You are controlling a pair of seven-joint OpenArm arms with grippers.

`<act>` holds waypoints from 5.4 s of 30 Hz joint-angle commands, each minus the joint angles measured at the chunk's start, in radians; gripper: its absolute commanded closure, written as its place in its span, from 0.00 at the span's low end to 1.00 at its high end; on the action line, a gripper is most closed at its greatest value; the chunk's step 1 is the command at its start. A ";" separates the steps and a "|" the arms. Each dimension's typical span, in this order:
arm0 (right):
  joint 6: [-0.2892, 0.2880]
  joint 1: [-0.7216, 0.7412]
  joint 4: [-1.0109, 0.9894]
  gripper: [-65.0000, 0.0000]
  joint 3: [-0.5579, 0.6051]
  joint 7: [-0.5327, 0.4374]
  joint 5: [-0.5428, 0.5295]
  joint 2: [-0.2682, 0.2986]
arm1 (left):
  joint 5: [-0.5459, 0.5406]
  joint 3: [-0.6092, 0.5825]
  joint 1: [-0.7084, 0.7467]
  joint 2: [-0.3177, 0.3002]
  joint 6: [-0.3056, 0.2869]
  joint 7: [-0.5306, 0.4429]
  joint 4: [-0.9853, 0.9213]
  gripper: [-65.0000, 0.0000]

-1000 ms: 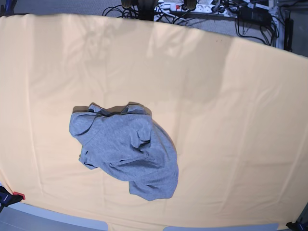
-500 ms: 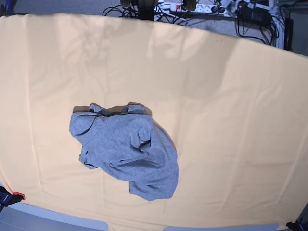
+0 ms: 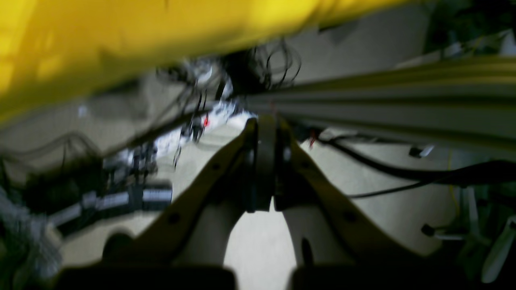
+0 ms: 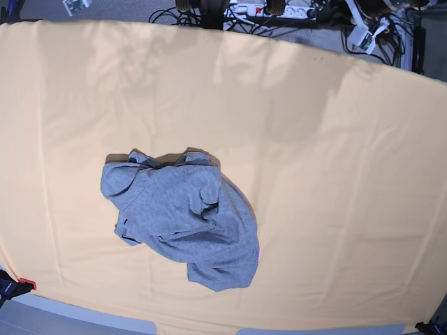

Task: Layout the t-shirt on the table in an organized manner, then fold the t-shirt properly
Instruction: 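Lower the right gripper onto the grey t-shirt and grasp its edge, then drag the grasped shirt edge away from the pile with the right gripper, then release and regrasp the shirt fabric with the right gripper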

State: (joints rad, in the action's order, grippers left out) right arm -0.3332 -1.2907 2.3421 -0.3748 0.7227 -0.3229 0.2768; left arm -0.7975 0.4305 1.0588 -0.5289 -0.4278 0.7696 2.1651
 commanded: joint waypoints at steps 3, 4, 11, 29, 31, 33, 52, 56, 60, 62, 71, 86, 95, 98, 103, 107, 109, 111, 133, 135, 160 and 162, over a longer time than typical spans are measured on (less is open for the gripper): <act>0.000 -0.018 0.014 1.00 -0.070 -0.029 0.001 0.003 | -0.016 0.016 -0.045 -0.006 -0.006 -0.013 0.037 1.00; -0.003 0.000 0.014 1.00 -0.087 -0.039 0.000 0.003 | -0.016 0.016 -0.073 -0.006 -0.006 -0.013 0.036 1.00; -0.054 0.233 0.014 1.00 -0.109 -0.113 -0.013 0.003 | -0.027 0.015 -0.299 -0.006 -0.006 -0.014 0.036 1.00; -0.222 0.737 -0.114 1.00 0.079 -0.245 -0.111 0.003 | 0.217 -0.240 -0.613 -0.054 -0.005 -0.194 -0.055 1.00; -0.225 0.785 -0.154 1.00 0.121 -0.245 -0.087 0.003 | 0.273 -0.312 -0.651 -0.056 0.008 -0.203 -0.107 1.00; -0.213 0.828 -0.179 0.88 0.146 -0.245 -0.067 0.003 | 0.299 -0.365 -0.687 -0.056 0.013 -0.201 -0.170 1.00; -0.169 1.146 -0.599 0.58 0.318 -0.187 -0.089 0.000 | 0.276 -0.417 -0.893 -0.053 -0.006 -0.193 -0.418 1.00; -0.125 1.205 -0.691 0.58 0.344 -0.187 -0.016 0.000 | 0.293 -0.417 -0.893 -0.053 -0.006 -0.193 -0.418 1.00; -0.119 1.224 -0.741 0.58 0.344 -0.184 0.027 0.000 | 0.292 -0.417 -0.893 -0.053 -0.006 -0.193 -0.418 1.00; -0.111 1.224 -0.741 0.58 0.344 -0.153 0.057 0.000 | 0.292 -0.417 -0.893 -0.053 -0.006 -0.194 -0.418 1.00; -0.084 1.220 -0.737 0.96 0.344 -0.066 0.062 0.000 | 0.290 -0.417 -0.893 -0.053 -0.006 -0.194 -0.418 1.00; -0.143 1.015 -0.174 1.00 0.341 0.109 0.063 0.024 | 0.204 -0.417 -0.890 -0.107 -0.151 -0.159 -0.418 1.00; -0.054 0.797 0.014 1.00 0.294 0.107 0.197 0.025 | 0.126 -0.417 -0.890 -0.139 -0.270 -0.140 -0.418 1.00; 0.002 0.735 0.014 1.00 0.243 0.059 0.227 0.025 | 0.122 -0.417 -0.891 -0.138 -0.270 -0.141 -0.418 1.00; 0.032 0.723 0.014 1.00 0.172 0.056 0.235 0.025 | 0.083 -0.417 -0.891 -0.138 -0.270 -0.140 -0.418 1.00; 0.196 0.723 0.014 1.00 0.116 0.084 0.306 0.025 | 0.081 -0.417 -0.893 -0.138 -0.270 -0.140 -0.418 1.00; 0.230 0.720 0.014 1.00 0.091 0.096 0.301 0.023 | 0.081 -0.417 -0.893 -0.138 -0.270 -0.140 -0.418 1.00; 0.241 0.709 0.014 1.00 0.084 0.107 0.297 0.019 | 0.081 -0.417 -0.893 -0.138 -0.270 -0.140 -0.418 1.00; 0.071 0.543 0.014 0.42 0.088 0.048 0.060 0.003 | 0.081 -0.417 -0.893 -0.139 -0.270 -0.140 -0.418 1.00; 0.094 0.546 0.014 0.42 0.088 0.036 0.060 0.003 | 0.082 -0.417 -0.893 -0.138 -0.270 -0.140 -0.418 1.00; -0.365 0.670 -0.047 1.00 0.088 0.144 -0.647 0.003 | 0.081 -0.417 -0.893 -0.139 -0.270 -0.140 -0.418 1.00; -0.365 0.670 -0.040 1.00 0.088 0.143 -0.595 0.003 | 0.082 -0.417 -0.893 -0.140 -0.270 -0.132 -0.418 1.00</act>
State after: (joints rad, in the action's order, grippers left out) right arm -0.6933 -0.6178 2.2883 -0.2832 0.8803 -0.9016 0.2710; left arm -0.6994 0.0059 0.1768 -0.6518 -0.6895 0.6556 1.7329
